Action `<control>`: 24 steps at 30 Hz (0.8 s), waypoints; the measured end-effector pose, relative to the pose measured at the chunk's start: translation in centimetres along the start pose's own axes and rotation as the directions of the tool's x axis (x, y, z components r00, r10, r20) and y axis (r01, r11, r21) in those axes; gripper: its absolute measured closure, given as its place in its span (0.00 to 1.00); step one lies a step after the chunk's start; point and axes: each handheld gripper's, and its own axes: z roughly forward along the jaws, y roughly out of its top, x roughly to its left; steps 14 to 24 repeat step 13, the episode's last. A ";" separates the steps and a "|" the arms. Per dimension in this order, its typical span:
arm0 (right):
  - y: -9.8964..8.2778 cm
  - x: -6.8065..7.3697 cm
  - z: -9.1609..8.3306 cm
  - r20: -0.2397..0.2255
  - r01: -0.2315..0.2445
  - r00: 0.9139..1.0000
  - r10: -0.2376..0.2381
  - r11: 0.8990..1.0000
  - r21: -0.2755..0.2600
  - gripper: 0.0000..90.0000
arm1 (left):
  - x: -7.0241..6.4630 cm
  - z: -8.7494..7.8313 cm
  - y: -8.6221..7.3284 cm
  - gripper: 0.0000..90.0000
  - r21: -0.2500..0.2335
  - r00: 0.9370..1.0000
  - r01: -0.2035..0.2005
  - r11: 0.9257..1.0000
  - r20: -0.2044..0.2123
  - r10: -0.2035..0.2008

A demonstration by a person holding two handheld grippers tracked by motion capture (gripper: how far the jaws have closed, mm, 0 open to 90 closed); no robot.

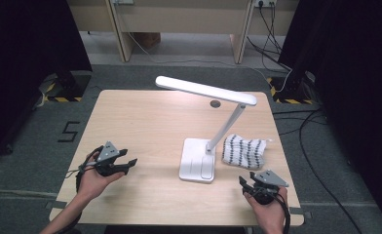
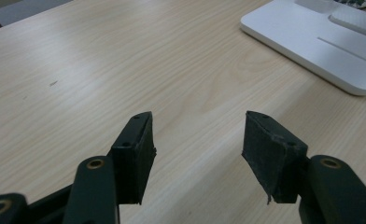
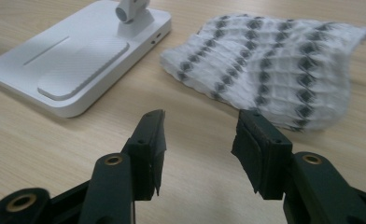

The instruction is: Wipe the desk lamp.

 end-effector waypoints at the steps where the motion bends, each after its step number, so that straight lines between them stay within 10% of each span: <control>1: -0.2 -0.2 -0.2 0.007 -0.007 1.000 0.007 1.000 -0.002 0.58 | 0.2 -0.2 -0.4 0.47 -0.001 1.000 0.009 1.000 -0.006 -0.009; 11: -1.7 -2.1 -0.5 0.071 -0.067 0.995 0.073 0.993 -0.092 0.56 | 1.0 -1.1 -3.8 0.45 -0.026 0.994 0.078 0.997 -0.072 -0.080; 24: -1.8 -2.1 -0.4 0.064 -0.085 0.994 0.093 0.990 -0.114 0.54 | 1.0 -1.0 -4.0 0.45 -0.026 0.994 0.075 0.997 -0.074 -0.077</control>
